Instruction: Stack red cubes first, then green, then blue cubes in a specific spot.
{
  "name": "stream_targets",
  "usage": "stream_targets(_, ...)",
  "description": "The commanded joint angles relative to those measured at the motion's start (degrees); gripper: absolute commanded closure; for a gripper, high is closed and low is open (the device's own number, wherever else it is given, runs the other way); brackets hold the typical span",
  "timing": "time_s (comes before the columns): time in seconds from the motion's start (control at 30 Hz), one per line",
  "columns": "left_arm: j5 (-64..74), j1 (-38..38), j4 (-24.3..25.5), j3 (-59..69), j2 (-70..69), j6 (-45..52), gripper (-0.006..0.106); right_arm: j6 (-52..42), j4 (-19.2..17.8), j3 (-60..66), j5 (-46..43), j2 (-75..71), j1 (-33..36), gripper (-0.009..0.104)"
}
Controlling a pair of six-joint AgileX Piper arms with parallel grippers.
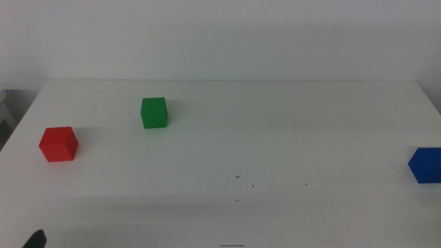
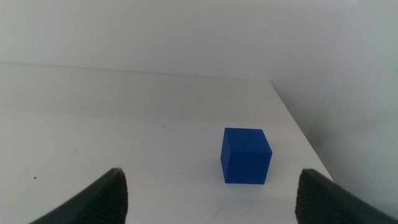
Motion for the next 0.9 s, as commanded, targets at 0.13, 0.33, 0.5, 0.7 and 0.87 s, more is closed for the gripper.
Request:
stream_targets(0.13,-3.9,3.2,-3.3,-6.0,5.3,-1.3,0.009,-0.2,-0.7,-0.5,-4.2,-0.9,-0.4,0.002)
stream_targets(0.33,1.9,6.7,-3.3,-16.4,13.8,-0.2,0.009,-0.2,-0.7,-0.5,-4.2,-0.9,-0.4,0.002)
stream_targets(0.5,10.6,6.7,-3.3,-28.4,24.5,-0.2,0.009,-0.2,-0.7,-0.5,-4.2,-0.9,-0.4,0.002)
stream_targets(0.7,27.5,6.7,-2.5,-45.7,40.0,-0.2,0.009,-0.2,-0.7,-0.5,-4.2,-0.9,-0.4,0.002)
stream_targets(0.87,43.3,6.7,-0.1,-59.8,50.5,-0.2,0.009,-0.2,-0.7,-0.5,-4.2,-0.9,-0.4,0.002)
